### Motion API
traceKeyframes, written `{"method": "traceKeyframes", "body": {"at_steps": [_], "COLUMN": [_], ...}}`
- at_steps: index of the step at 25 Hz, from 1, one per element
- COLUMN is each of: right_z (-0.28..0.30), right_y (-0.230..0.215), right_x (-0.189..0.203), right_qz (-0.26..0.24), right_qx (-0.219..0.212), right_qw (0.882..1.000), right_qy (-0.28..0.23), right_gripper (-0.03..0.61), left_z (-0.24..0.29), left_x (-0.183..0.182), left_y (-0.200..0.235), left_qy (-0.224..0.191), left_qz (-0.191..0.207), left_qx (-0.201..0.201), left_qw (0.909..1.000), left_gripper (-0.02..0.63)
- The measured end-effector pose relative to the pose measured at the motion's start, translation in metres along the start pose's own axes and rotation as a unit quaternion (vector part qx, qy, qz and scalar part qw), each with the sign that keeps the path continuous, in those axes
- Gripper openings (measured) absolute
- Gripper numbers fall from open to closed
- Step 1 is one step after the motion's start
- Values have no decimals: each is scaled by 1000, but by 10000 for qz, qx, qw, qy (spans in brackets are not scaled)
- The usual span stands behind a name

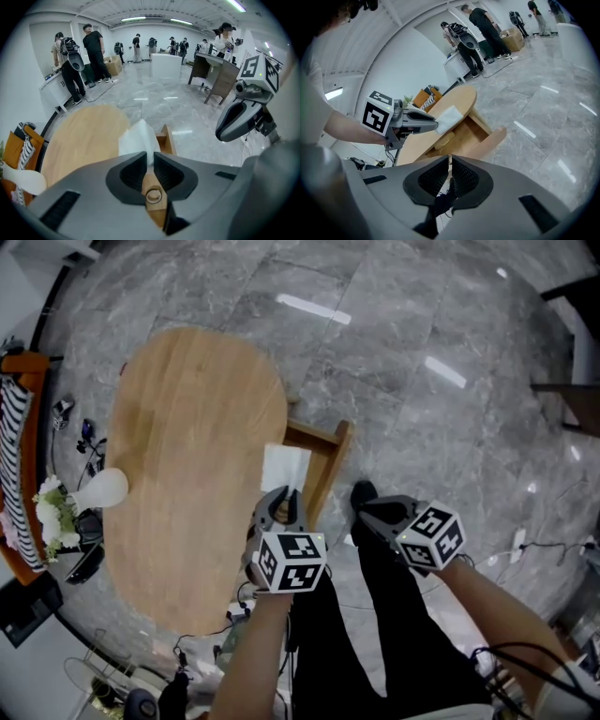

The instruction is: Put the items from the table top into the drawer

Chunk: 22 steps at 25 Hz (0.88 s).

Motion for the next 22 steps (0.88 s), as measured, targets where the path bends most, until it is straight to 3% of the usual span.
{"method": "traceKeyframes", "body": {"at_steps": [22], "right_z": [13], "right_y": [-33], "right_x": [20], "right_qz": [291], "right_qx": [-2], "right_qw": [9996], "right_qy": [12], "right_gripper": [44], "left_z": [51], "left_x": [16], "left_y": [-20], "left_qy": [351], "left_qz": [407], "left_qx": [281], "left_qw": [9982], "left_gripper": [51]}}
Point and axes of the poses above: the fingertips, and each gripper's own axes: z forward along the fingers, y to its left, x out of its underside, the point moved 10 cm from there along -z, backward along the fingers, and after that the axes turned 4 degrees about y, right-handed, at the moved point
